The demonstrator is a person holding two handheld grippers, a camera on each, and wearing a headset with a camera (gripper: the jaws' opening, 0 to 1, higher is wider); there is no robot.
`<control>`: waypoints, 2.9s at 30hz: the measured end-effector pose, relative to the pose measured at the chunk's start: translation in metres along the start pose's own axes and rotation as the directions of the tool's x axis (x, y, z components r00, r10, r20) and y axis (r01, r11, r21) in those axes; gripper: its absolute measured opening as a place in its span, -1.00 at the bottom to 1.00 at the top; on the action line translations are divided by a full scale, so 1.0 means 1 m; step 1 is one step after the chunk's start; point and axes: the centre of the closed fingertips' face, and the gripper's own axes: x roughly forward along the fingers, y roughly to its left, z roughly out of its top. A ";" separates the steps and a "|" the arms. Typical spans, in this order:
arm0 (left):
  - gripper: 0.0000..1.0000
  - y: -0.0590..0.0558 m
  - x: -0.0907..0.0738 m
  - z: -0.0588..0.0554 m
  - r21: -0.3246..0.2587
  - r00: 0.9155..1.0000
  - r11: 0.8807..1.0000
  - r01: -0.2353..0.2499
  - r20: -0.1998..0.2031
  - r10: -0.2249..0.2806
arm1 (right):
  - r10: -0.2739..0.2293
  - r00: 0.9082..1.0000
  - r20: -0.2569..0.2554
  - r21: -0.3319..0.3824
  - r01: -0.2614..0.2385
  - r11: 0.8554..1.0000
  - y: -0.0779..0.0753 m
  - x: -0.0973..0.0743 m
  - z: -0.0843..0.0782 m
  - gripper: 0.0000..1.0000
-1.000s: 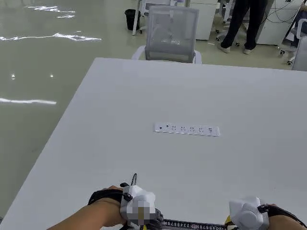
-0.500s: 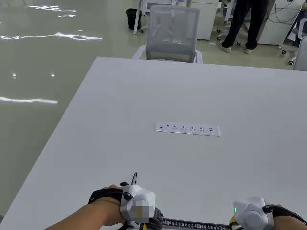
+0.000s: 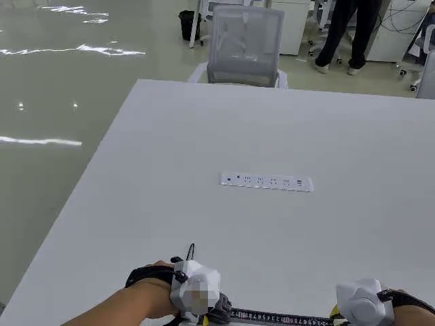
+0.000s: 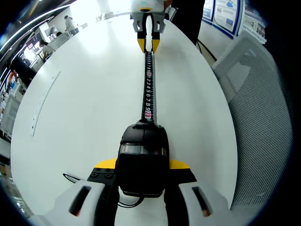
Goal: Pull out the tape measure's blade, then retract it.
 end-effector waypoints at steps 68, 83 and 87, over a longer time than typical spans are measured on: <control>-0.34 0.001 0.002 0.000 -0.013 1.000 1.000 0.001 0.009 -0.001 | -0.240 0.954 0.181 0.362 0.162 0.918 -0.017 -0.025 0.000 0.70; -0.33 0.001 0.002 0.001 -0.009 1.000 1.000 -0.001 0.009 0.001 | -0.513 0.830 0.218 0.603 0.299 0.740 -0.021 -0.049 -0.010 0.93; -0.33 0.001 0.002 0.001 -0.003 1.000 1.000 -0.004 0.011 0.004 | -0.550 0.805 0.223 0.660 0.290 0.693 -0.016 -0.057 -0.014 0.98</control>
